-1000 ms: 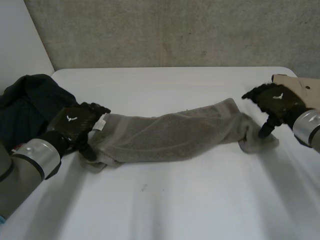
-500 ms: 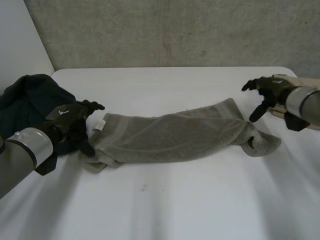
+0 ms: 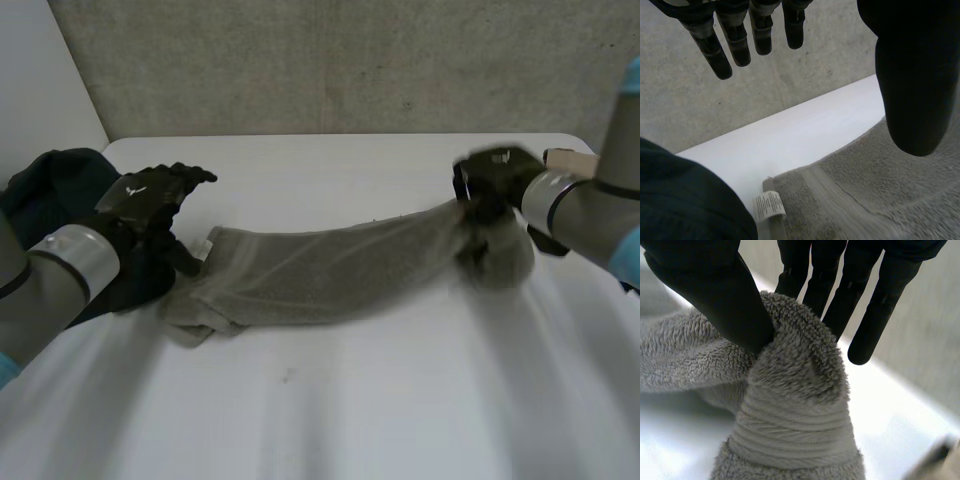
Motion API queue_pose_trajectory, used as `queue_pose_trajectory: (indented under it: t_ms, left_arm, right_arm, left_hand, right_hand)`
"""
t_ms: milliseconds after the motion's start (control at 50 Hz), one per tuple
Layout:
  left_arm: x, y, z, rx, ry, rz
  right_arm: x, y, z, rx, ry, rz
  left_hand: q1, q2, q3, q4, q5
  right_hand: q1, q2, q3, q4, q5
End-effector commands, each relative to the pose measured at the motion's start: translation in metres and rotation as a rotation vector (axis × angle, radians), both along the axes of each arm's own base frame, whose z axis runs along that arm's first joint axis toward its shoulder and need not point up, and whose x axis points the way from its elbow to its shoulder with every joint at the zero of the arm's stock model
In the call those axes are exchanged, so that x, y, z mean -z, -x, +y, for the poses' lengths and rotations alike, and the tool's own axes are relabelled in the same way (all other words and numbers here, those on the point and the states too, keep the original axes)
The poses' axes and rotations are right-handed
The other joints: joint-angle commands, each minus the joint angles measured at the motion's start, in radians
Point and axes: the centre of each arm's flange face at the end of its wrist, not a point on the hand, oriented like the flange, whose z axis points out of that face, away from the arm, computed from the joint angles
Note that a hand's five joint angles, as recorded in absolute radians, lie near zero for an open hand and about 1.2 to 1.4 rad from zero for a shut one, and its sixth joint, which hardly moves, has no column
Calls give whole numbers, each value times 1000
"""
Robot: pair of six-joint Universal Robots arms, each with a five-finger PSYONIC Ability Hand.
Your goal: Fold the laundry.
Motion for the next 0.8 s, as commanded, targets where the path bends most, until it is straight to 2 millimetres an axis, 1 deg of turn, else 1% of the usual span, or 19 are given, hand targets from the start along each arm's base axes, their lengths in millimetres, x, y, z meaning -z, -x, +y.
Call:
queue_pose_trajectory:
  t_ms: [20,60,80,160,240,300,320,340,380,400,420,480,540,620,660,680,720,740,800]
  left_arm:
    - [10,24,-26,34,19,-3]
    - [18,36,-30,65,7,-5]
    - [23,40,-31,73,-3,-10]
    - [45,60,-29,126,-64,-23]
    - [68,80,-11,207,-162,-45]
    - [81,96,8,281,-223,-65]
    - [84,98,10,292,-227,-69]
    - [84,101,12,301,-226,-71]
    - [84,103,8,286,-203,-69]
    - [82,104,4,274,-187,-65]
    - [76,102,-7,230,-145,-54]
    - [67,98,-28,149,-74,-26]
    - [47,100,-47,105,5,36]
    - [1,104,-62,121,110,135]
    - [-39,100,-71,96,220,191]
    - [-68,96,-76,66,311,229]
    - [-99,89,-80,23,415,272]
    - [-125,82,-82,-21,515,313]
    - [-158,74,-76,-59,642,365]
  right_arm:
    - [-66,-14,88,-270,322,-39]
    - [-71,-14,105,-327,363,-32]
    - [-74,-15,122,-384,391,-29]
    - [-82,-17,154,-507,436,-50]
    - [-88,-16,169,-573,450,-82]
    - [-89,-14,169,-582,442,-100]
    - [-91,-11,163,-566,441,-114]
    - [-91,-11,161,-560,441,-118]
    - [-89,-8,149,-532,428,-131]
    - [-89,-6,144,-523,423,-137]
    - [-88,-5,138,-514,418,-142]
    - [-84,0,119,-471,408,-148]
    - [-83,6,95,-409,414,-152]
    - [-87,5,70,-325,450,-158]
    - [-94,3,54,-249,502,-167]
    - [-96,2,50,-229,522,-172]
    - [-110,-8,44,-190,619,-207]
    - [-114,-11,42,-174,660,-222]
    - [-127,-14,31,-118,793,-279]
  left_hand:
    - [55,43,37,49,42]
    - [23,11,5,17,10]
    - [20,8,2,14,7]
    - [5,-7,-13,-1,-8]
    - [-39,-51,-57,-45,-52]
    - [2,-10,-16,-5,-11]
    - [49,36,31,42,36]
    - [145,133,127,139,132]
    - [649,636,631,642,636]
    - [802,790,784,796,789]
    - [1155,1143,1137,1149,1142]
    - [1182,1170,1164,1176,1169]
    - [1182,1170,1164,1176,1169]
    - [1182,1170,1164,1176,1169]
    - [1182,1170,1164,1176,1169]
    - [1182,1170,1164,1176,1169]
    - [1182,1170,1164,1176,1169]
    - [1182,1170,1164,1176,1169]
    - [1182,1170,1164,1176,1169]
  right_hand:
    - [294,226,215,203,249]
    - [294,226,215,203,249]
    - [294,226,215,203,249]
    - [294,226,215,203,249]
    - [294,226,215,203,249]
    - [294,226,215,203,249]
    - [294,226,215,203,249]
    - [294,226,215,203,249]
    - [294,226,215,203,249]
    - [294,226,215,203,249]
    - [294,226,215,203,249]
    - [294,226,215,203,249]
    - [294,226,215,203,249]
    - [294,226,215,203,249]
    - [294,226,215,203,249]
    - [294,226,215,203,249]
    - [294,226,215,203,249]
    - [294,226,215,203,249]
    - [294,226,215,203,249]
